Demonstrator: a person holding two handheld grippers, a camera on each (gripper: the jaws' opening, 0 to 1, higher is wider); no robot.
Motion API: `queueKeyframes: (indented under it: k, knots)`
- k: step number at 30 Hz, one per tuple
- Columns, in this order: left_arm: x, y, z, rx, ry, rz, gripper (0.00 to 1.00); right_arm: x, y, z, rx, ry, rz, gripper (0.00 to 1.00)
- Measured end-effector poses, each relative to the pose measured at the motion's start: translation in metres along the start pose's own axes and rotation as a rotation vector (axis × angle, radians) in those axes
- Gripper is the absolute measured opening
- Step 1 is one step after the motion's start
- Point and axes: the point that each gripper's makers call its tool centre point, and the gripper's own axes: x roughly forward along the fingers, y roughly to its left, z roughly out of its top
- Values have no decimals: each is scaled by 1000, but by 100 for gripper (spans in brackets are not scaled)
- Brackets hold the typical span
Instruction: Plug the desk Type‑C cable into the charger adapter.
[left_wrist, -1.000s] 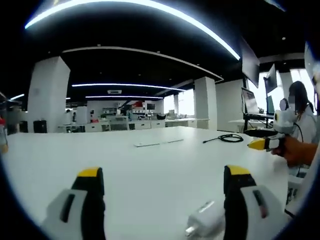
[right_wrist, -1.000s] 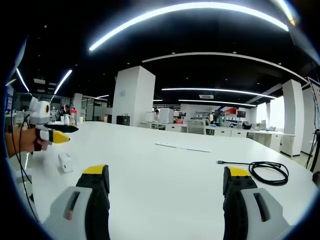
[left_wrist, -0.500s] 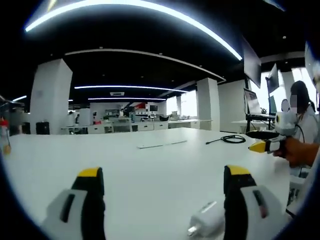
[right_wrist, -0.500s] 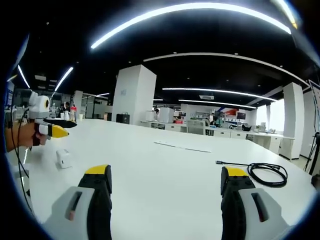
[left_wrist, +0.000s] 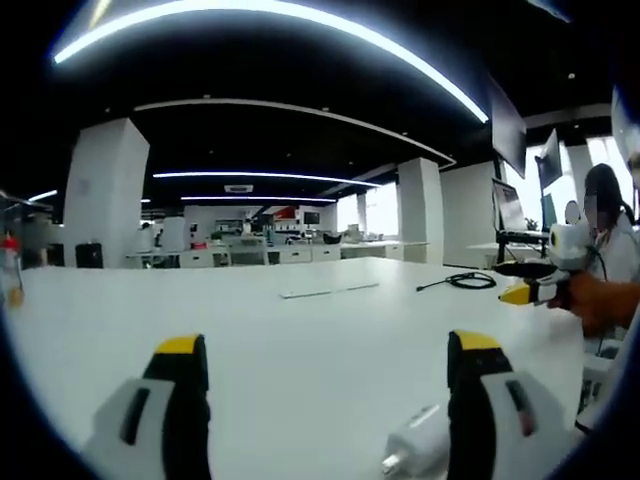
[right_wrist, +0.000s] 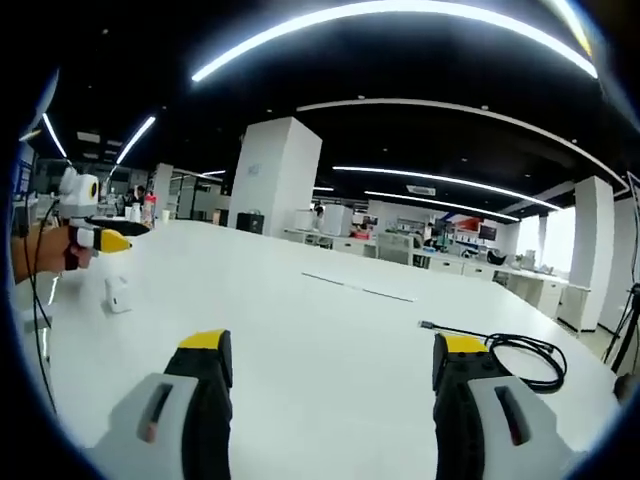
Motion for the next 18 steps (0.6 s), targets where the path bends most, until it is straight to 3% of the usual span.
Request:
queueKeyframes:
  k: [6,10,12,14,15,18]
  knots:
    - [-1,4,-4,-11,6,7,100,10,-19,-8,-42,41,46,69]
    - [-1,3,-6,-10,16,2,100,16,-35,-20,-71,114,82,52]
    - [-2,3,-6,-9,18,3,100,21,-54,-31,-93,164,98,46]
    - [-2,6,-7,-10,19,2,100,27,-73,-34,-100,167,98,38]
    - [-3,7,-6,-8,18,6,100,19,-74,-34,-88,172,100,33]
    - [-4,9,-5,-7,15,10,99,21,-93,-39,-70,199,95,29]
